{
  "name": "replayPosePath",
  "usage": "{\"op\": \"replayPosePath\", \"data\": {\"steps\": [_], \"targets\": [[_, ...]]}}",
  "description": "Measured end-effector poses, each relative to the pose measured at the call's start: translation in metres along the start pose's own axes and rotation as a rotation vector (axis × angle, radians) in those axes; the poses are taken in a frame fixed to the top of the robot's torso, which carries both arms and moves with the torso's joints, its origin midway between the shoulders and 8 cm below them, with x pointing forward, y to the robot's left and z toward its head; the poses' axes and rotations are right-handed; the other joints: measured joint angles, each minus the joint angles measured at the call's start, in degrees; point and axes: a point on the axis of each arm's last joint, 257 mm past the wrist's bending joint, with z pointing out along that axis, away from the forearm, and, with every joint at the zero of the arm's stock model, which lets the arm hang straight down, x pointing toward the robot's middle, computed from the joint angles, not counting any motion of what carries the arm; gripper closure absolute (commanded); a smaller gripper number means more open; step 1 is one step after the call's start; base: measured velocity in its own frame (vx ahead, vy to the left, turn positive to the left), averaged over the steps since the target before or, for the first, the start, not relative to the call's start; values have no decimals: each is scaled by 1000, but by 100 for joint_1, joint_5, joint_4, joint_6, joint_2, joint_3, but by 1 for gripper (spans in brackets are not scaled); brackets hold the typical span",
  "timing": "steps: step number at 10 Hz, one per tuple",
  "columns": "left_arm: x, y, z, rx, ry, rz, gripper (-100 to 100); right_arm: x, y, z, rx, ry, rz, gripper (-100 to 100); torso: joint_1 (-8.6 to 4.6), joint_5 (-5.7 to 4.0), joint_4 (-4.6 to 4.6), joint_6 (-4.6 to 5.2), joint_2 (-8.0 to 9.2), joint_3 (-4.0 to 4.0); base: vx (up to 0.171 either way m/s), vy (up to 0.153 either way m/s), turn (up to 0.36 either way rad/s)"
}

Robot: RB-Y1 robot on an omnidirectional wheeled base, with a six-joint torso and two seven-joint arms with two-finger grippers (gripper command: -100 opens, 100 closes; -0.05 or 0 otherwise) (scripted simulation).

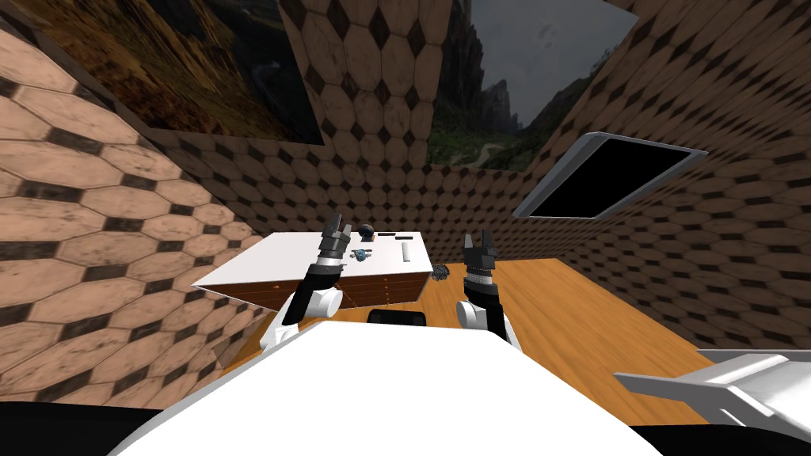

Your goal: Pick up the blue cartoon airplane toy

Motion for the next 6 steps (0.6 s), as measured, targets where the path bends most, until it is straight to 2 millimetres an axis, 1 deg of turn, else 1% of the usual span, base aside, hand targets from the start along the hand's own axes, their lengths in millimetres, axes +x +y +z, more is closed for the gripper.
{"op": "replayPosePath", "data": {"steps": [3, 6], "targets": [[2, 18, 0, -71, 16, 21, -100, 0, 0, 0, 0, 0, 0, 0, 2, 0, 0, 1, -1, 0, -7, -19, 30], [7, 44, 0, -159, 32, 47, -100, 0, 0, 0, 0, 0, 0, 0, -1, -1, 0, 1, 0, 0, -10, -26, 32]]}}
